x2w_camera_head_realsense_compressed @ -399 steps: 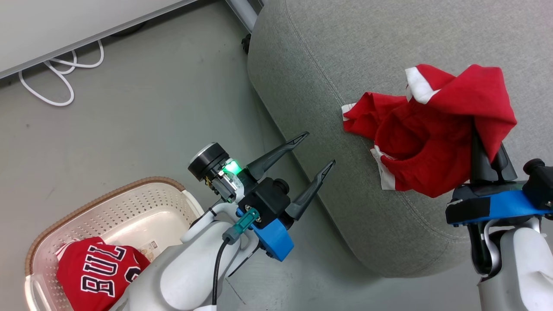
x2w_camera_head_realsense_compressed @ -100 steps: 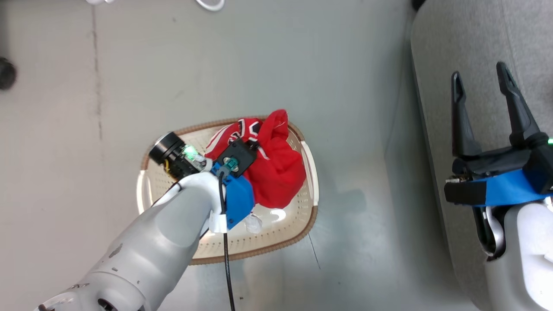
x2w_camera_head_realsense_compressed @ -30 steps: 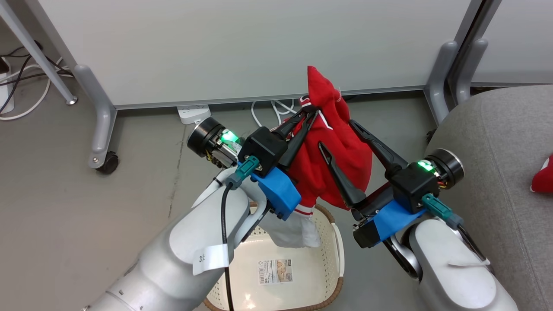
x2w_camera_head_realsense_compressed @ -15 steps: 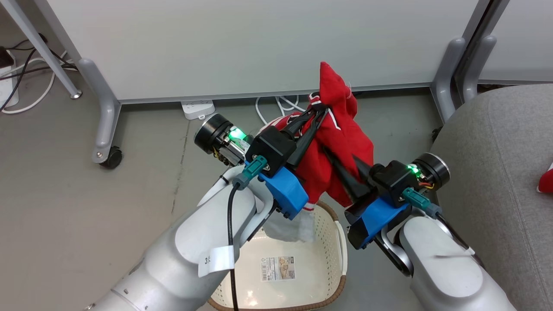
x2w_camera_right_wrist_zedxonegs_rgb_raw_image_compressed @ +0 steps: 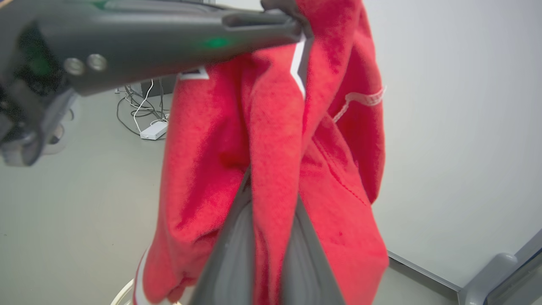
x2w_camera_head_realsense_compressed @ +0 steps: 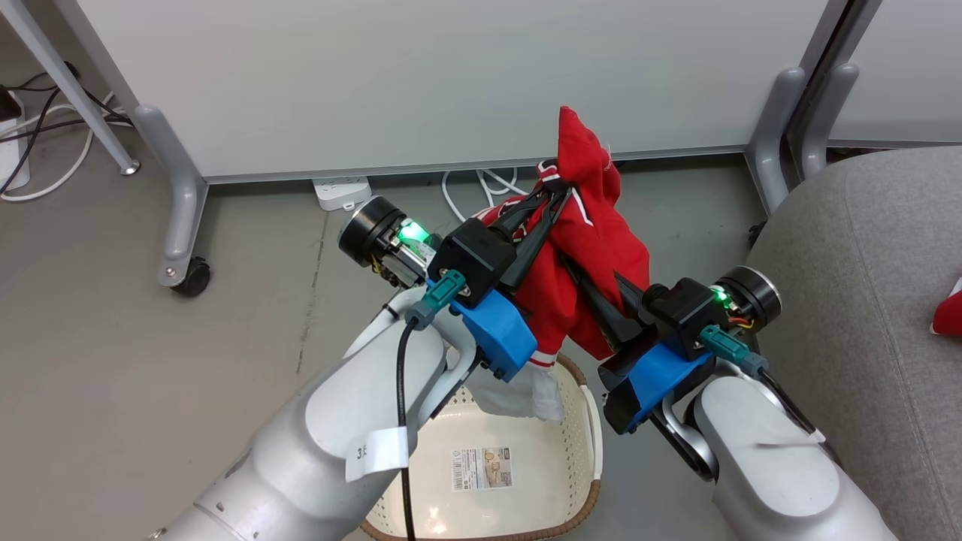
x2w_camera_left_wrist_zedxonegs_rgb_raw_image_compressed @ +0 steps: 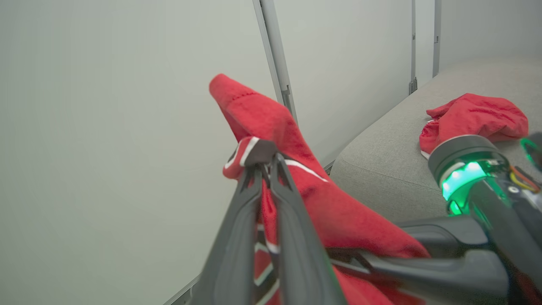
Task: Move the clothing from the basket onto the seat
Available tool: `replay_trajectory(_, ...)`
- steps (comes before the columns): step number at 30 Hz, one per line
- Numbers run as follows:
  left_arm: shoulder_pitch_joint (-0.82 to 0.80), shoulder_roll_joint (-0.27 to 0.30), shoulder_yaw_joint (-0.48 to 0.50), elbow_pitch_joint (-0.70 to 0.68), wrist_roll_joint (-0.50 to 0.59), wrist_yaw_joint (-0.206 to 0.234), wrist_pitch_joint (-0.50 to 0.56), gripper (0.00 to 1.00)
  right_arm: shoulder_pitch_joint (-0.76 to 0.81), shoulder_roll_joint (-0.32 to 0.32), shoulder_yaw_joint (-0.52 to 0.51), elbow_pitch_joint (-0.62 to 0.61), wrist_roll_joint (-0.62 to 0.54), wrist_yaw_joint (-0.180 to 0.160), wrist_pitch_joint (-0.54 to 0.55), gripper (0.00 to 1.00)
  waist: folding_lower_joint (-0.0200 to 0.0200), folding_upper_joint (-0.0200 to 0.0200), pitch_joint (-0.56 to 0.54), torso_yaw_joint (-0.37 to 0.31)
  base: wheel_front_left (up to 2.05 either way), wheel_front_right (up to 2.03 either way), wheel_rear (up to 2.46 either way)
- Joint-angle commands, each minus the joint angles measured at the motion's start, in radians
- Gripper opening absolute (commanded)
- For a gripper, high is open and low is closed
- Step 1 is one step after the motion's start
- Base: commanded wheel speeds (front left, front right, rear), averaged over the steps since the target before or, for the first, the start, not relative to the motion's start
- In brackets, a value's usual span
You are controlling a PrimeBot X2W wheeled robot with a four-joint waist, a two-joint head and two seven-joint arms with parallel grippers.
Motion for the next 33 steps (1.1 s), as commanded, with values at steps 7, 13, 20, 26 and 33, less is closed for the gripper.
replay_trajectory(7, 0.003, -0.002, 0.013, 0.006, 0.011, 0.003, -0.005, 1.0, -0.004, 0.0, -0.001, -0.005, 0.0, 0.0, -0.003, 0.0, -0.0001, 0.0, -0.001, 0.001, 0.0, 0.0, 0.0)
replay_trajectory(13, 0.008, -0.002, 0.018, 0.002, 0.019, 0.004, -0.005, 1.0, 0.0, -0.001, -0.004, -0.007, 0.004, 0.0, -0.004, 0.0, -0.0001, 0.0, -0.002, 0.0, 0.0, 0.0, 0.0)
replay_trajectory(20, 0.013, 0.001, 0.02, 0.001, 0.029, 0.005, -0.005, 1.0, 0.014, -0.002, -0.026, -0.015, 0.005, 0.0, -0.004, 0.0, -0.0001, 0.0, 0.006, -0.016, 0.0, 0.0, 0.0)
replay_trajectory(26, 0.023, 0.007, 0.02, 0.001, 0.028, 0.001, -0.005, 1.0, 0.018, -0.002, -0.059, -0.027, -0.003, 0.0, -0.004, 0.0, -0.0001, 0.0, 0.02, -0.045, 0.0, 0.0, 0.0)
replay_trajectory(33, 0.039, 0.023, 0.018, -0.024, 0.04, -0.01, -0.004, 1.0, 0.02, 0.001, -0.147, -0.067, -0.014, 0.0, -0.004, 0.0, -0.0001, 0.0, 0.054, -0.109, 0.0, 0.0, 0.0)
